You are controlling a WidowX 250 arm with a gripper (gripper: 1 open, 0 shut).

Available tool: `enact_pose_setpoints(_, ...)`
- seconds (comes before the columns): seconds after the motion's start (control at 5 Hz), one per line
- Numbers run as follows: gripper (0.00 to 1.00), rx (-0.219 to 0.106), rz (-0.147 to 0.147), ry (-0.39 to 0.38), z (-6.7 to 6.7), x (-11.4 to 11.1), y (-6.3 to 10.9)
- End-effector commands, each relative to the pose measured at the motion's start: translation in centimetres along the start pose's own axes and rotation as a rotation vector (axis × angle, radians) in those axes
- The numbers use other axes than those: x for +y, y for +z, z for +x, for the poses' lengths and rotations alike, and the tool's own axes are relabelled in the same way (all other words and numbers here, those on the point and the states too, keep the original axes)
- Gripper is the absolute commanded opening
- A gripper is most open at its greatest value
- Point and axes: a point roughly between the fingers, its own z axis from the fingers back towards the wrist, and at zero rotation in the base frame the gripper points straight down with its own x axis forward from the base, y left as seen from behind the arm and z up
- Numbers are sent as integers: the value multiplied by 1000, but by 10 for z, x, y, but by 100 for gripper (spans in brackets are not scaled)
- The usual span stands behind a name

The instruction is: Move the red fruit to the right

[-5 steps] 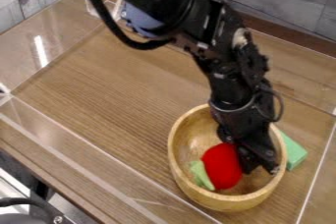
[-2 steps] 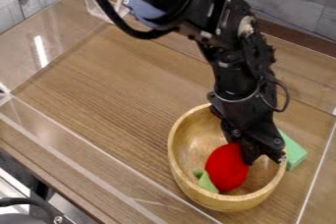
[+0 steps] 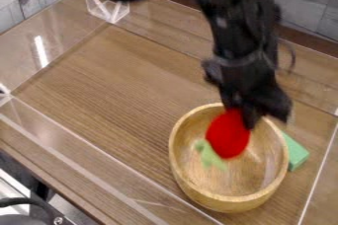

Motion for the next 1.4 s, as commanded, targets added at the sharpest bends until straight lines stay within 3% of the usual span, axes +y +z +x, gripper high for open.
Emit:
enact_pose_setpoints(0.0,0,-99,54,109,26,31,40)
enact_pose_setpoints(0.2,0,-112,96,191,31,67,47)
enact_pose_setpoints(0.4,0,-88,99,170,24,57,42)
enact_pose_setpoints(0.6,0,-67,94,139,18,50,25)
enact_pose_setpoints(0.8,0,-48,101,128,13,57,9)
enact_pose_setpoints(1.2,0,-53,108,77,30,66,5)
